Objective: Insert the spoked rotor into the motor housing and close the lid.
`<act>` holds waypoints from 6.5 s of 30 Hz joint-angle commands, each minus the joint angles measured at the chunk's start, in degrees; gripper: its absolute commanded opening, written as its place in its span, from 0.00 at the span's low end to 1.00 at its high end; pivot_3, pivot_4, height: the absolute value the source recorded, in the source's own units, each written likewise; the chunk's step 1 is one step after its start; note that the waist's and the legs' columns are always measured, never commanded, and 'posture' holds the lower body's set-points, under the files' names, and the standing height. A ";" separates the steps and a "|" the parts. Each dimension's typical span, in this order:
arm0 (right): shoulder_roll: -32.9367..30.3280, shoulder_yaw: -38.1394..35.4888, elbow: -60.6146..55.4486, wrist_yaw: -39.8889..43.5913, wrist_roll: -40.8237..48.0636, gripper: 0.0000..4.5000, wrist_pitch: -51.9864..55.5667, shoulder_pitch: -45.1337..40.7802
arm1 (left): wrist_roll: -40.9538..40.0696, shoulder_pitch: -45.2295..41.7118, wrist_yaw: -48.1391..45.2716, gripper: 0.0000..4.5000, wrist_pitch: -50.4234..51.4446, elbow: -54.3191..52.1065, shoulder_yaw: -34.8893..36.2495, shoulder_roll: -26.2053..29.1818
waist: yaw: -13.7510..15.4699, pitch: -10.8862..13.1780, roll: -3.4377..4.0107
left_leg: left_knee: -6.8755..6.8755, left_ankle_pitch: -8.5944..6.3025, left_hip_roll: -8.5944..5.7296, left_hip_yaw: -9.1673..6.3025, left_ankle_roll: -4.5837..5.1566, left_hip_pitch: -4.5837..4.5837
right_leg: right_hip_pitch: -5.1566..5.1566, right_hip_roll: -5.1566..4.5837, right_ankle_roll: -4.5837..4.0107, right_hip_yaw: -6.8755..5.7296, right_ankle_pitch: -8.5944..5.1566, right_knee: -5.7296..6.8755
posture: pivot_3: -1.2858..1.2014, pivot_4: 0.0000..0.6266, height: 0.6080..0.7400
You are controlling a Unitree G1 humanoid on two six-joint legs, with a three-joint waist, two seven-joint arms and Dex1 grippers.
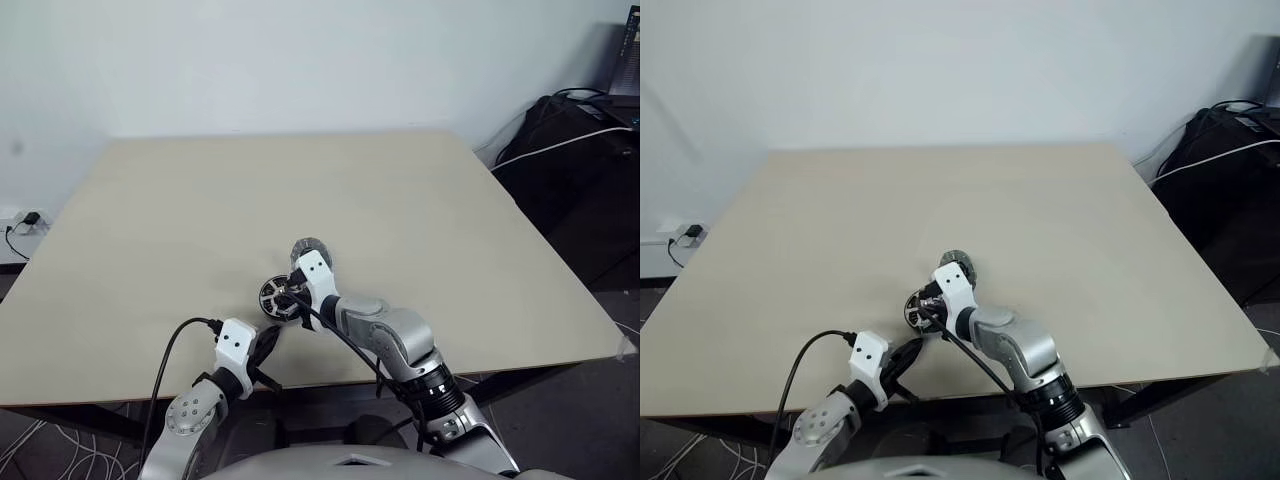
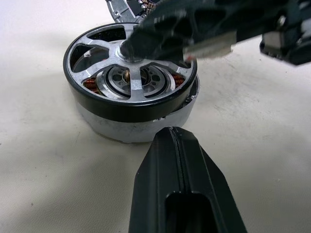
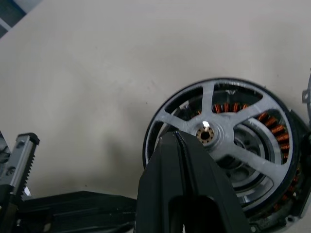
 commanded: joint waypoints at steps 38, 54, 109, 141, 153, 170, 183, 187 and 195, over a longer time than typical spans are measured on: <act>-2.10 -7.42 -11.69 2.22 1.52 0.01 -7.69 5.73 | -0.43 -0.36 -0.98 0.00 -0.88 -0.61 -0.17 -0.01 | 0.06 0.00 -0.02 | 0.00 -0.01 0.00 0.00 0.01 0.00 | 0.00 0.00 0.02 0.00 0.00 -0.01 | 0.52 0.00 1.00; -1.34 2.83 3.22 2.74 -10.63 0.01 -19.70 1.65 | -0.24 0.27 -0.31 0.00 -1.22 -0.59 -0.01 -0.43 | 0.03 -0.01 -0.04 | 0.04 0.01 0.00 0.03 0.00 0.02 | 0.03 0.03 0.02 -0.01 0.00 0.01 | 0.52 0.00 1.00; -14.00 0.24 -17.14 8.60 -11.26 0.14 -12.45 8.65 | -0.85 0.00 -0.43 0.00 -3.40 1.00 1.35 -0.44 | 0.17 -0.03 -0.13 | 0.13 -0.01 0.03 0.02 0.02 0.03 | 0.06 0.00 0.01 -0.01 0.00 0.03 | 0.52 0.00 1.00; -10.08 5.64 -5.10 8.58 -13.27 0.42 -5.49 -2.93 | -0.73 0.69 0.99 0.00 -3.04 0.06 0.44 -1.89 | 0.15 0.00 -0.19 | 0.20 -0.01 0.03 0.02 0.02 0.01 | 0.06 0.00 0.01 -0.01 0.01 0.05 | 0.52 0.00 1.00; -10.52 5.85 -4.90 8.85 -13.25 0.42 -5.12 -3.41 | -0.59 0.46 1.26 0.00 -2.94 -0.18 0.37 -2.27 | 0.12 0.01 -0.18 | 0.20 -0.01 0.03 0.02 0.02 0.00 | 0.06 -0.01 0.01 -0.01 0.01 0.05 | 0.52 0.00 1.00; -10.56 6.17 -6.06 9.42 -13.23 0.01 -4.91 -3.51 | -0.63 -0.07 1.25 0.00 -3.34 0.39 0.63 -2.29 | 0.13 0.01 -0.18 | 0.20 -0.01 0.03 0.02 0.02 0.00 | 0.05 -0.01 0.01 -0.01 0.01 0.05 | 0.52 0.00 1.00; -10.57 6.05 -10.38 9.48 -12.51 0.01 -2.18 -3.71 | -0.59 -0.13 1.04 0.00 -3.51 0.82 0.50 -2.19 | 0.13 0.01 -0.18 | 0.20 -0.01 0.03 0.02 0.02 -0.01 | 0.05 -0.02 0.01 -0.01 0.01 0.05 | 0.52 0.00 1.00; -10.75 6.38 -9.55 9.32 -13.02 0.01 -2.70 -3.62 | -0.60 -0.17 0.93 0.00 -3.67 0.93 0.51 -2.20 | 0.12 0.01 -0.18 | 0.19 -0.01 0.03 0.02 0.02 -0.01 | 0.05 -0.02 0.01 -0.01 0.01 0.05 | 0.52 0.00 1.00; -10.28 5.62 -7.71 8.50 -13.49 0.01 -4.51 -3.36 | -0.59 -0.12 0.82 0.00 -3.57 0.85 0.43 -2.16 | 0.12 0.01 -0.18 | 0.19 -0.01 0.03 0.02 0.02 -0.01 | 0.04 -0.02 0.01 -0.01 0.01 0.04 | 0.52 0.00 1.00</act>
